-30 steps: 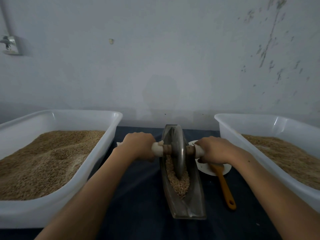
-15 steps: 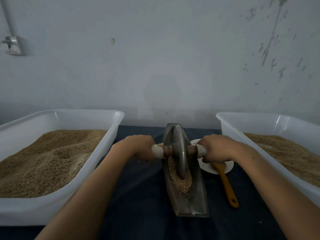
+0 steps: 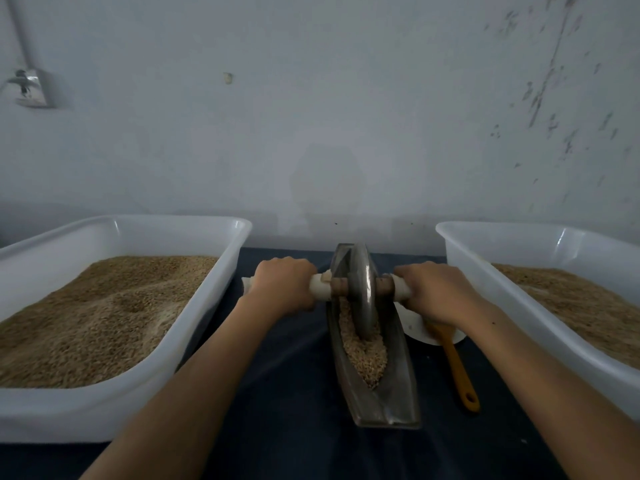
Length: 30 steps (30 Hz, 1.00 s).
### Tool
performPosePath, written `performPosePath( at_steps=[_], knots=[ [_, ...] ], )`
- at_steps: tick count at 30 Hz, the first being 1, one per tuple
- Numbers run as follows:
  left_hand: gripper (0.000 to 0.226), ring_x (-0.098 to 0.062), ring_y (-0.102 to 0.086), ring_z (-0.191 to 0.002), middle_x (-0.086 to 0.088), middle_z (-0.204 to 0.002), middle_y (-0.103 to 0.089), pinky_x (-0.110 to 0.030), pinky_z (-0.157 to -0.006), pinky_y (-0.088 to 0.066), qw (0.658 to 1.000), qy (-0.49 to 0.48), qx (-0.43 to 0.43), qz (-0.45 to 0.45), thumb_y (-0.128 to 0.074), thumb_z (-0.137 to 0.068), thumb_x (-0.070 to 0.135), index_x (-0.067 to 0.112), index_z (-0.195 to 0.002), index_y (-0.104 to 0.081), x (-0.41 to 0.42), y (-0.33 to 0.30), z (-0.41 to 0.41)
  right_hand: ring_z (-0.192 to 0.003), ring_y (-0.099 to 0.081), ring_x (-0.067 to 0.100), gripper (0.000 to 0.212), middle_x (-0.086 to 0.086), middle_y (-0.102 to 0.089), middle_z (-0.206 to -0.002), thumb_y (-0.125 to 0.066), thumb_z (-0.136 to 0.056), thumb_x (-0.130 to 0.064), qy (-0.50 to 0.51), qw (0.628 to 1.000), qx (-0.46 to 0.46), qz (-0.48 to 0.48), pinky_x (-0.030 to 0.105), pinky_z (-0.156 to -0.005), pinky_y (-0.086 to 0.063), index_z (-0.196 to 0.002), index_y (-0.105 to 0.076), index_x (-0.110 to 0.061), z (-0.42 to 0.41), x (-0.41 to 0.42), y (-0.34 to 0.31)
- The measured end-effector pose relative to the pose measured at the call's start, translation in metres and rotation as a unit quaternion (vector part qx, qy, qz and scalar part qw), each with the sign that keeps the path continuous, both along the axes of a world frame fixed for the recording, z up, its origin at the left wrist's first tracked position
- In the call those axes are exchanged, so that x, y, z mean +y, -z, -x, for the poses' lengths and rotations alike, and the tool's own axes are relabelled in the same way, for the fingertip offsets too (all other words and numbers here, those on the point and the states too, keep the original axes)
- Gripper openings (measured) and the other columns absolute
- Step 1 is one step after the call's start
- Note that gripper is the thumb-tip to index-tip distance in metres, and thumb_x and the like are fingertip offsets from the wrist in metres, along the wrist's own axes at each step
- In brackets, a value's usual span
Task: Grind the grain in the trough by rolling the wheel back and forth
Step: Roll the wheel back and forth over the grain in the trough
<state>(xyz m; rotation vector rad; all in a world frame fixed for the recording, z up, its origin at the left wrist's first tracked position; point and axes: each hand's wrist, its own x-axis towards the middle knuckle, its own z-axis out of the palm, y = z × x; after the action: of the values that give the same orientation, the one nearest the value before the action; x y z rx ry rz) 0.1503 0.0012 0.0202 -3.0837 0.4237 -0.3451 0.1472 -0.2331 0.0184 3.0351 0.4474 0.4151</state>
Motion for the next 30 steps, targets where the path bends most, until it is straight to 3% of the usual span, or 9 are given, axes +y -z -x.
performPosePath(
  at_steps=[4,8,12,16,19,24,27,30],
  knots=[
    [0.03,-0.016,-0.055,-0.079,0.005,-0.085,-0.057,-0.031,-0.071,-0.042,0.998,-0.002,0.06,-0.023,-0.07,-0.076,0.037,0.023,-0.102,-0.061,-0.001,-0.007,0.001,-0.079,-0.058,0.013,0.014,-0.005,-0.062,-0.087,-0.065,-0.083,-0.026,0.014,0.993,0.113,0.035,0.025,-0.059,-0.039,-0.091,-0.055,-0.031,0.001,-0.002,-0.011],
    [0.031,-0.015,-0.058,-0.078,0.006,-0.08,-0.058,-0.03,-0.07,-0.043,0.989,0.006,0.147,-0.011,-0.072,-0.076,0.035,0.024,-0.104,-0.063,-0.001,-0.013,0.002,-0.082,-0.061,0.014,0.019,-0.003,-0.063,-0.087,-0.071,-0.081,-0.025,0.025,0.974,0.223,0.009,0.024,-0.06,-0.043,-0.082,-0.053,-0.03,0.004,-0.003,-0.019],
    [0.023,-0.014,-0.055,-0.074,0.008,-0.075,-0.054,-0.03,-0.068,-0.04,0.993,0.008,0.117,-0.015,-0.071,-0.076,0.035,0.028,-0.093,-0.058,-0.001,-0.011,0.002,-0.083,-0.061,0.014,0.019,-0.003,-0.062,-0.087,-0.07,-0.082,-0.025,0.026,0.978,0.204,0.012,0.025,-0.062,-0.042,-0.084,-0.052,-0.029,0.004,-0.001,-0.018],
    [0.018,-0.015,-0.055,-0.076,0.006,-0.079,-0.056,-0.03,-0.068,-0.041,0.999,0.007,0.035,-0.014,-0.068,-0.078,0.035,0.025,-0.087,-0.055,0.0,-0.004,0.002,-0.081,-0.059,0.015,0.008,-0.005,-0.062,-0.088,-0.062,-0.086,-0.027,0.019,0.996,0.083,0.025,0.029,-0.066,-0.043,-0.09,-0.055,-0.029,0.003,0.002,-0.009],
    [0.019,-0.016,-0.058,-0.081,0.004,-0.087,-0.062,-0.03,-0.071,-0.044,1.0,0.006,0.0,-0.014,-0.066,-0.081,0.035,0.023,-0.093,-0.058,0.0,-0.001,0.001,-0.077,-0.054,0.014,0.022,-0.008,-0.059,-0.085,-0.057,-0.089,-0.024,0.01,1.0,0.019,0.006,0.029,-0.065,-0.039,-0.074,-0.044,-0.034,0.004,0.003,-0.003],
    [0.025,-0.016,-0.057,-0.079,0.004,-0.085,-0.059,-0.031,-0.069,-0.042,0.999,0.002,0.032,-0.041,-0.068,-0.078,0.036,0.022,-0.097,-0.06,-0.002,-0.006,0.002,-0.08,-0.058,0.014,0.015,-0.007,-0.059,-0.086,-0.066,-0.084,-0.029,0.024,0.993,0.11,0.026,0.027,-0.065,-0.043,-0.089,-0.052,-0.03,0.003,0.0,-0.01],
    [0.033,-0.016,-0.055,-0.08,0.004,-0.087,-0.059,-0.031,-0.07,-0.041,0.995,0.002,0.091,-0.041,-0.071,-0.076,0.038,0.024,-0.104,-0.061,-0.003,-0.011,0.003,-0.074,-0.057,0.01,0.022,-0.006,-0.059,-0.083,-0.07,-0.082,-0.027,0.032,0.982,0.187,0.017,0.023,-0.056,-0.038,-0.079,-0.049,-0.03,0.002,-0.002,-0.016],
    [0.036,-0.016,-0.059,-0.081,0.002,-0.093,-0.066,-0.031,-0.071,-0.041,0.991,0.006,0.133,-0.032,-0.07,-0.076,0.038,0.024,-0.109,-0.062,-0.003,-0.014,0.003,-0.074,-0.056,0.009,0.028,-0.006,-0.058,-0.082,-0.072,-0.08,-0.023,0.033,0.972,0.233,-0.005,0.023,-0.057,-0.039,-0.075,-0.046,-0.033,0.001,-0.004,-0.018]
  ],
)
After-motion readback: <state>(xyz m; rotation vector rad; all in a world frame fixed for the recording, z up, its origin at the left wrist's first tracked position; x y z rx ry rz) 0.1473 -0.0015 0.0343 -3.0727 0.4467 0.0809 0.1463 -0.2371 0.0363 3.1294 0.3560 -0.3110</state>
